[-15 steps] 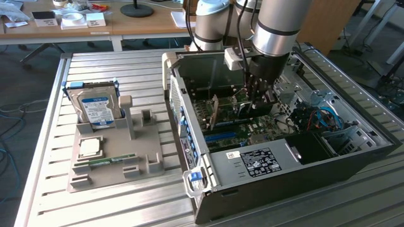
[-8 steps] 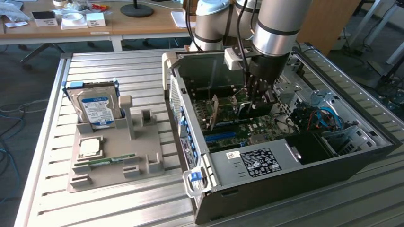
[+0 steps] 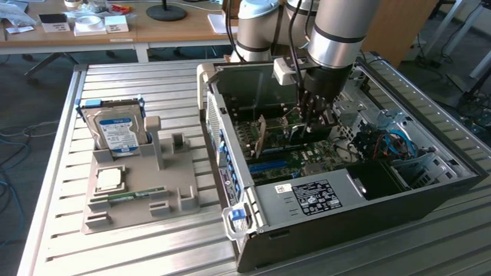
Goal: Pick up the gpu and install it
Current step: 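Insert the gpu into the slot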
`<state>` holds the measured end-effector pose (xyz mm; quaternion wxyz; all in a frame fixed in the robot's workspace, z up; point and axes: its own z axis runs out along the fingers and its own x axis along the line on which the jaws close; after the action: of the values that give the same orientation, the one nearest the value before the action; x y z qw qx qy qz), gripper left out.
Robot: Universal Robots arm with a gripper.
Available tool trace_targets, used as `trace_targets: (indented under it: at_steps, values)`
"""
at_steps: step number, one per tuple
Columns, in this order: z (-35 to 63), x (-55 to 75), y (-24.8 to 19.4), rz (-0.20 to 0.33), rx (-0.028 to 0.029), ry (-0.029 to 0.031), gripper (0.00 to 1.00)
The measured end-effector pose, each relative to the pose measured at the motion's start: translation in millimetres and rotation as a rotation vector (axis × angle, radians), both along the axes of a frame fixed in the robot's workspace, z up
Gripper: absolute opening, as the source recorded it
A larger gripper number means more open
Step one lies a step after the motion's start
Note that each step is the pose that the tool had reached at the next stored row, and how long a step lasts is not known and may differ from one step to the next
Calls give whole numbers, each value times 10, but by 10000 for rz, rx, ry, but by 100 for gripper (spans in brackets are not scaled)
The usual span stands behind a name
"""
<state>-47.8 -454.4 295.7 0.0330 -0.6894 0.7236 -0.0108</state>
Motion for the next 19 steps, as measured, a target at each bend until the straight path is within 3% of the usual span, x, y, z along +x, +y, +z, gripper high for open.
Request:
trace_targets:
  at_steps: [14, 17, 19]
  values:
    - [0, -6, -27, 0, -13, 6, 27]
    - [0, 4, -27, -1, -39, 93, 27]
    - [0, 9, -27, 0, -46, 183, 27]
